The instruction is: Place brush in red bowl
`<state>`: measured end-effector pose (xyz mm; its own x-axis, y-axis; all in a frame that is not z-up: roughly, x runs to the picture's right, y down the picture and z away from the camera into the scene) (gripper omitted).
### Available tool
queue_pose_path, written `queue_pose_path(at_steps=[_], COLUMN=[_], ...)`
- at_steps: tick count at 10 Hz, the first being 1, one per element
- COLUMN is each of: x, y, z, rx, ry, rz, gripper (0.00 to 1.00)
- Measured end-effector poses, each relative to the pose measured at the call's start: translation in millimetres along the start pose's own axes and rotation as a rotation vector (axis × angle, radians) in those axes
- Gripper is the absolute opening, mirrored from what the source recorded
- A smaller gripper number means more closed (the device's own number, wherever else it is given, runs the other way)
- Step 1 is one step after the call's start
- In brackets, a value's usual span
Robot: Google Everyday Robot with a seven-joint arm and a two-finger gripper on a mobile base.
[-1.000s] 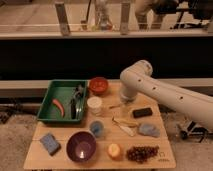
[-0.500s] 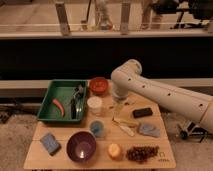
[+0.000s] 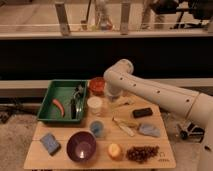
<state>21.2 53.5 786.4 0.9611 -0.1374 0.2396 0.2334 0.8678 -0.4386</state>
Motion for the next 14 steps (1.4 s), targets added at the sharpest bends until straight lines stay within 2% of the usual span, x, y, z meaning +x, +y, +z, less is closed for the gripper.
queue_pose_path(at_steps=[4,5,9,11,14], x=[-14.1,-31.5,-43.5,-71.7,-75.0], y=[-5.6,-11.0,-15.6,-20.8,-23.2], z=[6.2,11.3,15.5,24.7,29.9], rx=[-0.001,0.0,-0.002,-0.008,-0.01], ry=[-0.016,-0.027,-0.036,-0.051,-0.061], rz=[-0.027,-0.034,-0.064,-0.098,-0.115], gripper=[0.8,0.8,0.8,0.8,0.8])
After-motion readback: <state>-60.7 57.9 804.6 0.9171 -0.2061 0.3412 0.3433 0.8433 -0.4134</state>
